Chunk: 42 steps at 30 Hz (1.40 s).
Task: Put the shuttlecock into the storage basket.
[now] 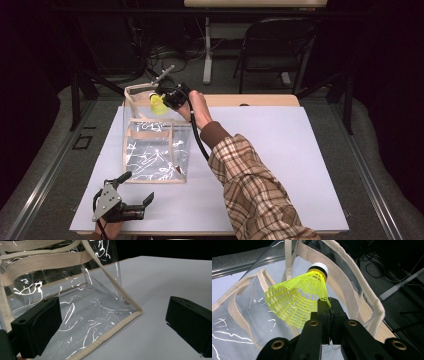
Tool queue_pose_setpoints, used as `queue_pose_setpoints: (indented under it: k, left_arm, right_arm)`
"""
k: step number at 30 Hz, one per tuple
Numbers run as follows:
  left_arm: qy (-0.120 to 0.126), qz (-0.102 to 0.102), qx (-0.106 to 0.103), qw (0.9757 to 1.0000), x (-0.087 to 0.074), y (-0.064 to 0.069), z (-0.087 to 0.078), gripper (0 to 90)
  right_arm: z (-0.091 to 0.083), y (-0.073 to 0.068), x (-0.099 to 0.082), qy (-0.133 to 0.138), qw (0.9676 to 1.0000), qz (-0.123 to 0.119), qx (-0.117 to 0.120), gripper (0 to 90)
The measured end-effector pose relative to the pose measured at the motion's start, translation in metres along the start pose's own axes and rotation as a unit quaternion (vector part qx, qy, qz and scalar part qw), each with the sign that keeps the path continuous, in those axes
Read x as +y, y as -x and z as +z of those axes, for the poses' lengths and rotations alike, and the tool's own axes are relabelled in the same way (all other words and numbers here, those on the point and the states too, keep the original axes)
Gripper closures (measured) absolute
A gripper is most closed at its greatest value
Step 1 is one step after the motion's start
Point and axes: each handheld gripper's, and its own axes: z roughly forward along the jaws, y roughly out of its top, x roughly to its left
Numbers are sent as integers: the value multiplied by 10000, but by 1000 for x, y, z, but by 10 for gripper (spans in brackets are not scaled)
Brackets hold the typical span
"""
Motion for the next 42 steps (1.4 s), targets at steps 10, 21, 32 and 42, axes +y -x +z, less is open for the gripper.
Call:
queue_pose_setpoints:
  k: [10, 21, 32, 42]
  left_arm:
    - [4, -9, 1, 10000, 0, 0, 0, 3]
    - [6, -1, -1, 10000, 0, -1, 0, 3]
    - [5, -14, 3, 10000, 0, -1, 0, 3]
    - [4, -15, 2, 10000, 0, -1, 0, 3]
  right_arm:
    - [5, -3, 0, -93, 9999, -7, -97, 891]
    - [13, -8, 1, -240, 9992, -102, -292, 891]
    - [17, -10, 2, -340, 9983, -64, -465, 891]
    - [18, -9, 4, -478, 9973, -102, -545, 889]
